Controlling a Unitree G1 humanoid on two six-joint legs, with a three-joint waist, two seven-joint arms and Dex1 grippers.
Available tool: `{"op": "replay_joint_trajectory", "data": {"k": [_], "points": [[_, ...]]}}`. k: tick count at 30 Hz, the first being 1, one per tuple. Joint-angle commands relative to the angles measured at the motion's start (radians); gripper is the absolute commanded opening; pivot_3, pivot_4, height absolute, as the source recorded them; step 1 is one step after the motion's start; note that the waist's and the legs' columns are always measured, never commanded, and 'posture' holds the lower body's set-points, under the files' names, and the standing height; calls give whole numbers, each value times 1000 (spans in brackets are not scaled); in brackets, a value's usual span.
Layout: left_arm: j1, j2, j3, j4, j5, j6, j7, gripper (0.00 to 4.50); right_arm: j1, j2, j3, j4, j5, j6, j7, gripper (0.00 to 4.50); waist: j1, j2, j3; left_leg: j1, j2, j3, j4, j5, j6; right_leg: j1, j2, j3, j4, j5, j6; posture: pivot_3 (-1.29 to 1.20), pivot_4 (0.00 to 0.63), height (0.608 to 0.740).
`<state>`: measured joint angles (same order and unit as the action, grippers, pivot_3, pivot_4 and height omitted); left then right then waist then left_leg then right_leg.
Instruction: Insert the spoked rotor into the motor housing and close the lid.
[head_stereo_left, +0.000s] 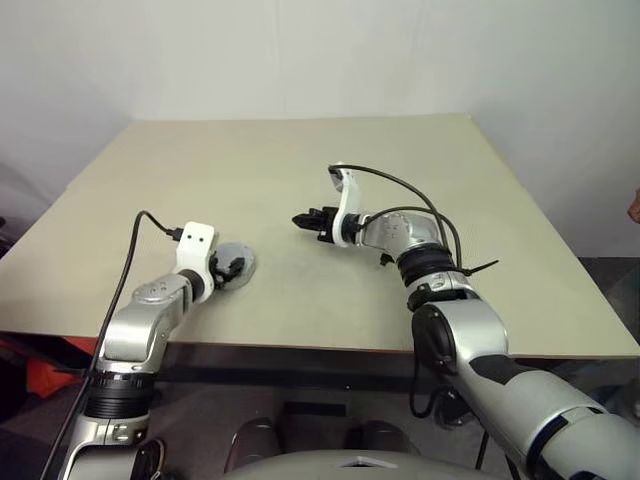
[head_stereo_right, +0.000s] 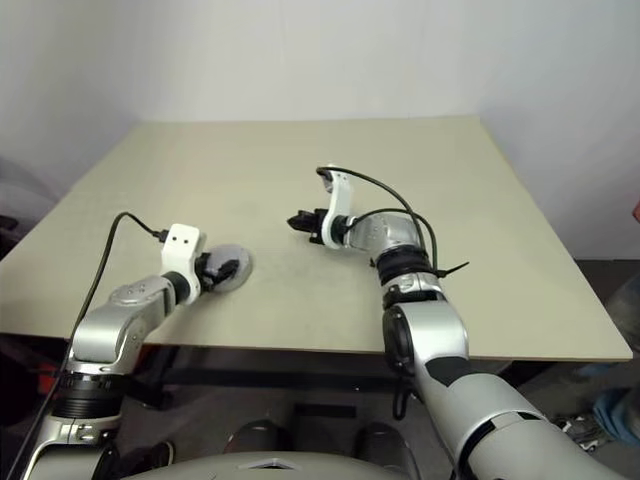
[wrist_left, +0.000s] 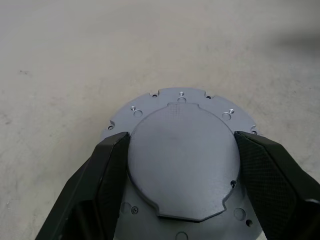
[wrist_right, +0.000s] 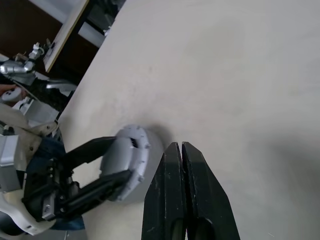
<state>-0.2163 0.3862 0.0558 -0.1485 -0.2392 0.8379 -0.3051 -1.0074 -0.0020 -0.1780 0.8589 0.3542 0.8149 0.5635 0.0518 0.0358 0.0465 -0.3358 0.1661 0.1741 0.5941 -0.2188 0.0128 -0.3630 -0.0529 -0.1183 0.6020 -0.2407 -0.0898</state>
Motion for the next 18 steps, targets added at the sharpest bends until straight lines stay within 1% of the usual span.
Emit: {"op": "replay_joint_trajectory", "data": {"k": [1,8,18], "points": [[53,-1,-46,99,20,61,-9,3039,-7,4,5,-51,10,-17,-4,34,2,0,0,0,0,0,0,0,0,0,0,0,0,0,0,0,0,740],[61,1,-40,94,21,59,-9,3039,-12,-5,6,-36,4,-42,-1,34,9,0,0,0,-2,0,-5,0,0,-1,-1,0,-2,0,1,0,0,740],[69,-3,-34,86,19,63,-9,3039,-20,-9,5,-20,2,-62,-3,0,20,1,-1,2,-3,1,-18,2,-4,0,0,0,-10,0,0,0,0,740]]}}
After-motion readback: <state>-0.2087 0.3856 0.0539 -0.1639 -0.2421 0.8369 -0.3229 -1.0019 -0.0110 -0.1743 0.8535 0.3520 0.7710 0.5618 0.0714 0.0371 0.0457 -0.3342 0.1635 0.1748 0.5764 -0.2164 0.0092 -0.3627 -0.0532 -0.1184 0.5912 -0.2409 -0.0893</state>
